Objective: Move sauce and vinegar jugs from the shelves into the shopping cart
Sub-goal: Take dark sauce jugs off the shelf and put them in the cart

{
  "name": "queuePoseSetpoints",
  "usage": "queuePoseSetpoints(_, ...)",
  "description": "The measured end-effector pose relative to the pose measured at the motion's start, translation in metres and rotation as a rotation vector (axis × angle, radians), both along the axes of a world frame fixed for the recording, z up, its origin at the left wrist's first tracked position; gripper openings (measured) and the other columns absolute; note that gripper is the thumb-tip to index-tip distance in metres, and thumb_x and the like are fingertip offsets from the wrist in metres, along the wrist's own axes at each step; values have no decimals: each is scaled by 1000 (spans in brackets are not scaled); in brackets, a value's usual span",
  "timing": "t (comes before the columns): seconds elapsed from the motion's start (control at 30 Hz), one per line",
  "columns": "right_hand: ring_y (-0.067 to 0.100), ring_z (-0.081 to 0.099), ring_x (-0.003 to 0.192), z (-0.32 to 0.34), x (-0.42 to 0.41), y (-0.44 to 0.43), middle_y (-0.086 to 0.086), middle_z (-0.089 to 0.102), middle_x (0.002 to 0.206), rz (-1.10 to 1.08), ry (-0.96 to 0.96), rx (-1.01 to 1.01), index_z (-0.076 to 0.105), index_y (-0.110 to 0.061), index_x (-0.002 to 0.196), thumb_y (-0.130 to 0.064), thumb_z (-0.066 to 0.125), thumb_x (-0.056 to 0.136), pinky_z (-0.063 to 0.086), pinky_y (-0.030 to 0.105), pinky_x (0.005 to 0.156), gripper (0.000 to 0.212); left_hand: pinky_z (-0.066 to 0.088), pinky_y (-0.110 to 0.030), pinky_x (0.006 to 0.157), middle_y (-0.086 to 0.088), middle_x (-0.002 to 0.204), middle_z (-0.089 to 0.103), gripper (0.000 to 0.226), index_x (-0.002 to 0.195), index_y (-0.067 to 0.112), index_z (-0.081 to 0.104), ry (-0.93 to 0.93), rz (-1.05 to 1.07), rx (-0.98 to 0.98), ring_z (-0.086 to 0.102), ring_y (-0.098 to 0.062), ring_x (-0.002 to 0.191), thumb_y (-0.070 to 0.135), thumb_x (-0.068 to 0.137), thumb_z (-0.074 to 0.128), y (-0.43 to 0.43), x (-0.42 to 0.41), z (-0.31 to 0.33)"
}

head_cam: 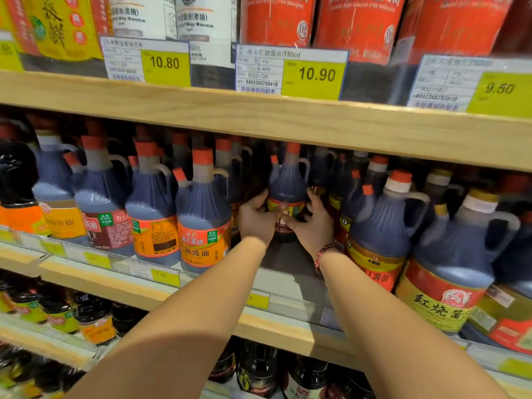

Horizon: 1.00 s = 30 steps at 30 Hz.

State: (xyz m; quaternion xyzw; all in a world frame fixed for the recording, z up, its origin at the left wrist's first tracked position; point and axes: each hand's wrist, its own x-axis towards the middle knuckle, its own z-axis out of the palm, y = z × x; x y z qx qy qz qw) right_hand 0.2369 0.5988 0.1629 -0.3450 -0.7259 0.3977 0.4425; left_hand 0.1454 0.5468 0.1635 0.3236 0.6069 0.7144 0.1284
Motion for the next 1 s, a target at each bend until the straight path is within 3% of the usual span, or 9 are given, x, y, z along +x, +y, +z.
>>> queuePoseSetpoints(0.17,27,57,115,15,13,-24,13,55,133,9,15,-54,45,-11,136,-9,75,77,47,34,94,66,45,-26,94,-15,120,65,41,117,0,63,2,8,-102,61,-20,110,2,77,73,-24,10,16)
queuePoseSetpoints(0.27,24,58,109,24,22,-40,15,58,126,46,8,-92,48,-7,131,-4,73,77,48,30,90,59,51,-22,86,-23,113,66,34,109,-7,64,-18,-21,-111,65,-9,89,-3,76,72,-45,18,28)
queuePoseSetpoints(0.33,19,59,105,34,32,-58,11,60,119,75,18,-127,52,-7,125,-2,71,78,48,27,87,52,53,-27,86,-15,100,68,29,103,-6,66,-44,-30,-155,64,-8,82,-4,75,72,-65,24,36)
queuePoseSetpoints(0.4,21,62,103,38,44,-75,4,63,110,93,29,-65,58,-14,115,-6,74,77,51,29,87,42,50,-17,74,-6,91,67,26,100,-2,68,-10,-36,-213,64,-13,85,0,75,73,-88,30,46)
queuePoseSetpoints(0.5,17,63,101,45,58,-104,3,65,112,118,19,-76,60,-12,114,-18,77,75,54,32,87,43,49,-6,63,-2,81,68,15,88,5,68,-12,-73,-212,63,0,70,2,75,75,-125,36,57)
queuePoseSetpoints(0.6,13,61,100,54,63,-142,2,63,111,182,56,-136,58,-17,115,-14,77,76,51,20,82,43,53,-11,67,-6,85,69,19,94,5,69,-3,-58,-225,65,-5,77,4,75,75,-170,34,61)
queuePoseSetpoints(0.73,15,59,101,53,52,-192,-3,62,104,315,75,-181,58,-23,106,-11,77,75,51,29,85,38,52,-14,71,1,84,69,19,94,8,70,-33,5,-228,65,5,74,8,76,75,-234,21,53)
queuePoseSetpoints(0.83,14,59,102,46,34,-223,-4,63,107,399,37,-191,60,-21,108,-15,78,75,52,30,85,38,54,-17,78,-4,93,71,26,101,7,70,-67,74,-261,68,-9,88,11,76,76,-286,8,39)
queuePoseSetpoints(1.0,11,59,106,35,-12,-278,-7,62,110,546,-24,-226,60,-21,109,-17,77,76,51,25,85,37,51,-7,67,-2,90,67,27,104,0,67,-153,228,-320,65,-10,85,2,78,73,-370,-26,18)
